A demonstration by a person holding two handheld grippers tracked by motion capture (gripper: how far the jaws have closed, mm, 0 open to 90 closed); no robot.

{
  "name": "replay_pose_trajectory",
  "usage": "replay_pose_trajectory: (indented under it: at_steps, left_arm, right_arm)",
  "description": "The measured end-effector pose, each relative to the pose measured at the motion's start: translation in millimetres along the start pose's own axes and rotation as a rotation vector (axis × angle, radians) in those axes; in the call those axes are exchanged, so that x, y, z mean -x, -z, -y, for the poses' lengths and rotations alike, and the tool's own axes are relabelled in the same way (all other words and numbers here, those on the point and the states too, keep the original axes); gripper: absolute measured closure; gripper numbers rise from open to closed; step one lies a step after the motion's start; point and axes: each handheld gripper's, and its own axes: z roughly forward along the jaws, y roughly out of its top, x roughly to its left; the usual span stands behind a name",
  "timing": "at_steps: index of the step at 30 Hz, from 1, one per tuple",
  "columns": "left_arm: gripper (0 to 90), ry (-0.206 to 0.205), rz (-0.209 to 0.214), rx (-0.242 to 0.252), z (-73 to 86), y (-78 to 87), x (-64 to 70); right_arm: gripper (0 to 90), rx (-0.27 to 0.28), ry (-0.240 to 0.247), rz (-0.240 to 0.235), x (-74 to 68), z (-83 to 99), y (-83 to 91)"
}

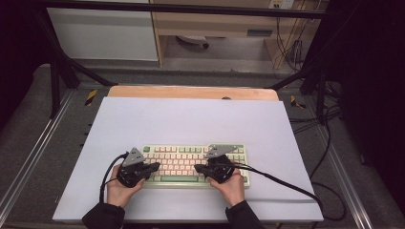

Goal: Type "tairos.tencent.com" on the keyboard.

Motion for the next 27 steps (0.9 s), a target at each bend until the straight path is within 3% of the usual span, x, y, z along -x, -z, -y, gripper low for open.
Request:
replay_pose_trajectory:
  at_steps: [12, 27]
  left_arm:
    - [89.7, -0.005, 0.004, -0.006, -5.5, -4.0, 5.1]
    - [89.7, -0.031, -0.003, -0.012, -30.7, -27.6, 15.5]
  right_arm:
    - [90.0, 0.001, -0.014, 0.033, 13.6, 12.9, 18.7]
    - [90.0, 0.003, -0.030, 0.038, 21.3, 25.0, 29.3]
